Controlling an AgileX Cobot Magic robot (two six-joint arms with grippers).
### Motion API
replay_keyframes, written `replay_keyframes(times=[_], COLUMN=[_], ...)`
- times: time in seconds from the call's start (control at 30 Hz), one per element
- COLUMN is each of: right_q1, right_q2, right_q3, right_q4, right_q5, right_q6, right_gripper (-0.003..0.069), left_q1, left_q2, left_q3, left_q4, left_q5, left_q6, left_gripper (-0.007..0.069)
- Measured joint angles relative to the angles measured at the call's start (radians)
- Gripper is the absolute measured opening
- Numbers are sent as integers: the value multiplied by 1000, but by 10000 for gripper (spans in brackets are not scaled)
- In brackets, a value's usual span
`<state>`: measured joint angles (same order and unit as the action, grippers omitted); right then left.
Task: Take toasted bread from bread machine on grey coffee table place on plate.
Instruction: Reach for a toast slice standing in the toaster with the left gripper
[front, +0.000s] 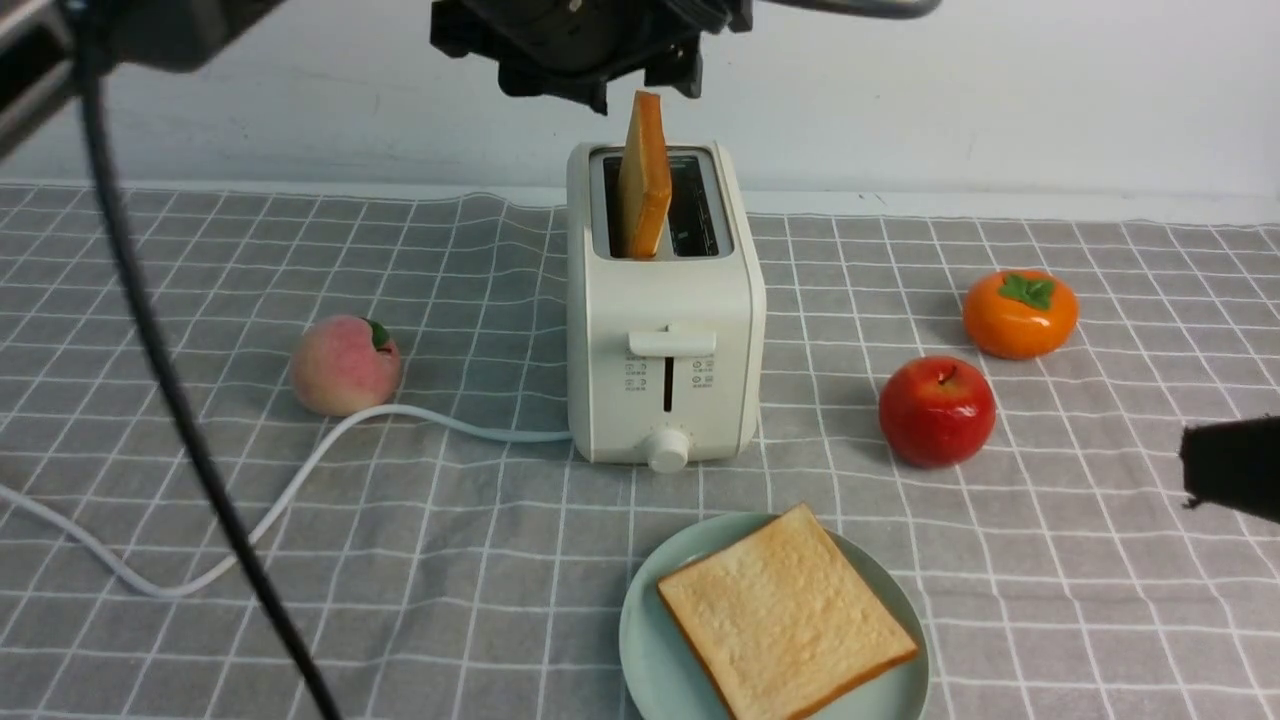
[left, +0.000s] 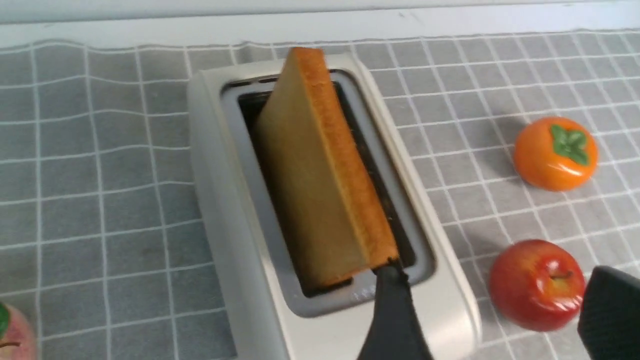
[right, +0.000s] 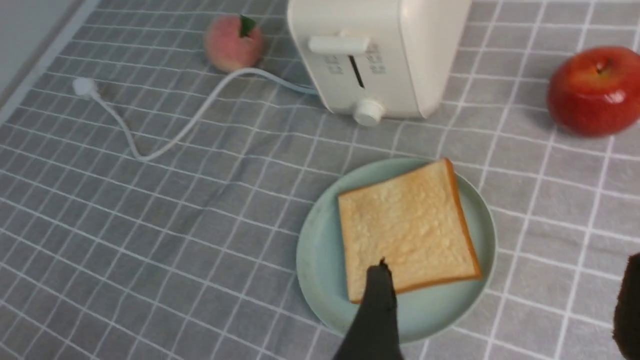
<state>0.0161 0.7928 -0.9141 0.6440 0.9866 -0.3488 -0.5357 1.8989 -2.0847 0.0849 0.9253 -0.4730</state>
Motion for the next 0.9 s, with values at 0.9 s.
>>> replay_keyframes(times=[0.9], right_q1=[8], right_q2=[0], right_q3=[0], right_q4=[-2], right_q5=[55], right_q6=[9], right_gripper=[584], left_q1=[23], left_q2=[255], left_q3=[-59], left_q4=[191], left_q5=[-176], left_q6=[-43], left_gripper=[353])
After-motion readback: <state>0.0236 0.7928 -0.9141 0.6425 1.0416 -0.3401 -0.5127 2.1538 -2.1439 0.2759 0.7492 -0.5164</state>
